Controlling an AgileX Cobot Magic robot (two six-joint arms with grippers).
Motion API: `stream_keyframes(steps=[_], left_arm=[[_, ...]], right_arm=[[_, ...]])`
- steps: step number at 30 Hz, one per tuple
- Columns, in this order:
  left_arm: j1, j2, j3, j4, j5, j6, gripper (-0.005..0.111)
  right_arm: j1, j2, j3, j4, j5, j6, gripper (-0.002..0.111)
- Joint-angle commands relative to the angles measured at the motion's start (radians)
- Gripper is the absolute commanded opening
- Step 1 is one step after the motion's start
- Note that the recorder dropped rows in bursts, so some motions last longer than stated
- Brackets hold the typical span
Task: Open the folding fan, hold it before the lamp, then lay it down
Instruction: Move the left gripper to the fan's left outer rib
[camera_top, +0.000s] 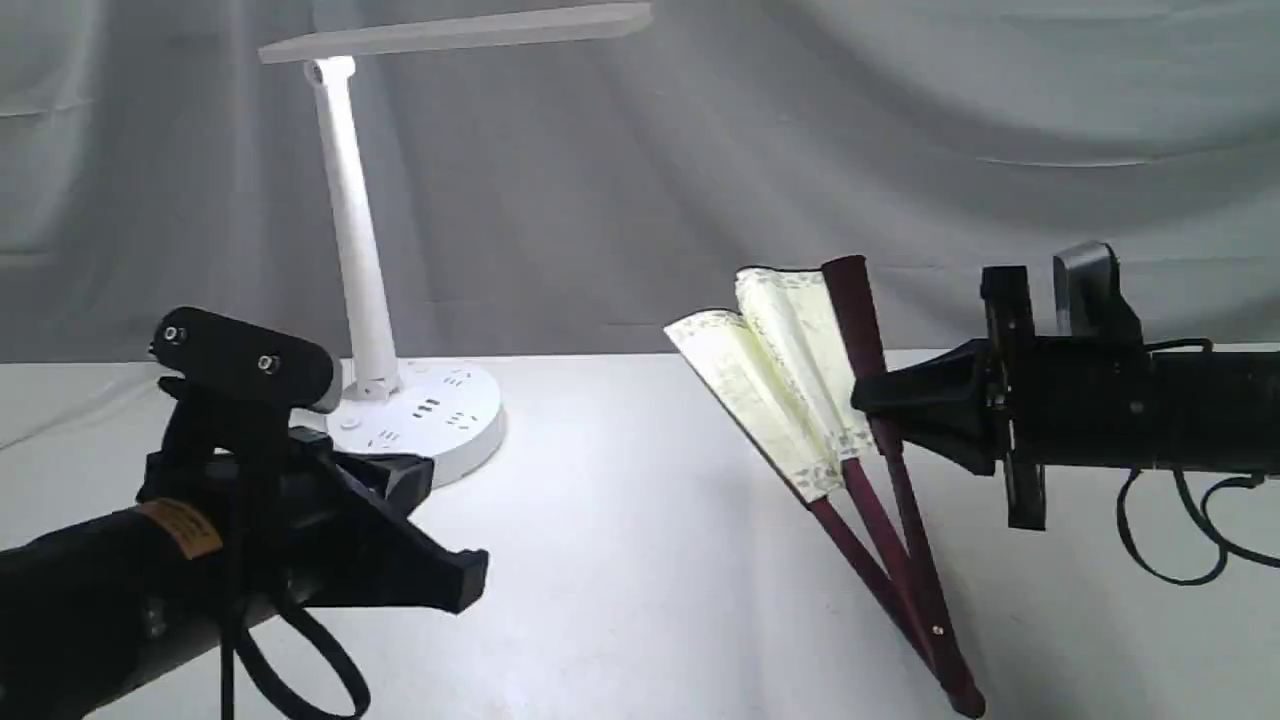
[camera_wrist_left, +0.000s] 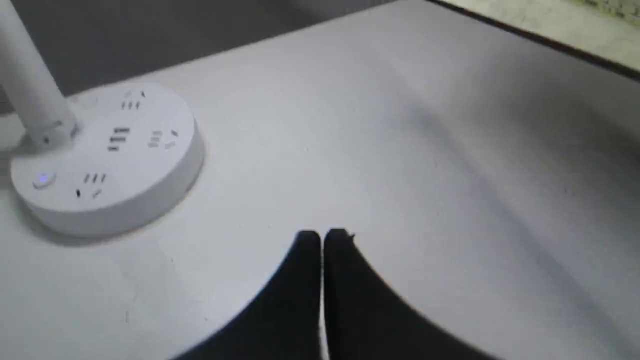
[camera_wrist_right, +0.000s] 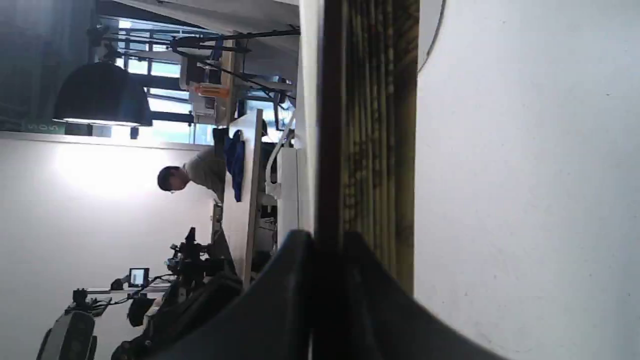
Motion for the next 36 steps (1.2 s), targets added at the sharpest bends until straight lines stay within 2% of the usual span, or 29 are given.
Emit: stream_keyframes(steps=[1,6,9,13,16,19,21,23,27,33,36], left_arm=[[-0.009,-0.002,0.033,0.041,-0.152,-0.099,0.0],[-0.009,-0.002,0.103,0.271,-0.355,-0.255,0.0],[-0.009,-0.002,0.142,0.311,-0.479,-0.369,0.0],[-0.009,0.027,0.147,0.311,-0.486,-0.509,0.0],[-0.009,0.096,0.145,0.311,-0.502,-0.687,0.002],[-0.009,0.182,0.145,0.326,-0.587,-0.802,0.011],[-0.009,0.249,0.143,0.326,-0.689,-0.919,0.021],[-0.009,0.301,0.121,0.329,-0.745,-1.022,0.032],[-0.009,0.397,0.047,0.415,-0.753,-1.256,0.047],[-0.009,0.527,-0.119,0.603,-0.753,-1.517,0.048],[-0.009,0.577,-0.191,0.614,-0.753,-1.621,0.048]], right_arm=[[-0.001,-0.013,0.002,0.016,0.017,0.0,0.0],[-0.001,-0.013,0.002,0.003,0.017,-0.009,0.0],[-0.001,-0.013,0.002,-0.007,0.017,-0.011,0.0],[-0.001,-0.013,0.002,-0.025,0.017,-0.021,0.0],[-0.001,-0.013,0.002,-0.034,0.017,-0.024,0.0],[-0.001,-0.013,0.002,-0.034,0.017,-0.026,0.0],[-0.001,-0.013,0.002,-0.034,0.017,-0.039,0.0],[-0.001,-0.013,0.002,-0.034,0.017,-0.044,0.0],[-0.001,-0.013,0.002,-0.034,0.017,-0.053,0.0],[-0.001,-0.013,0.002,-0.066,0.017,-0.064,0.0],[-0.001,-0.013,0.002,-0.062,0.017,-0.068,0.0]])
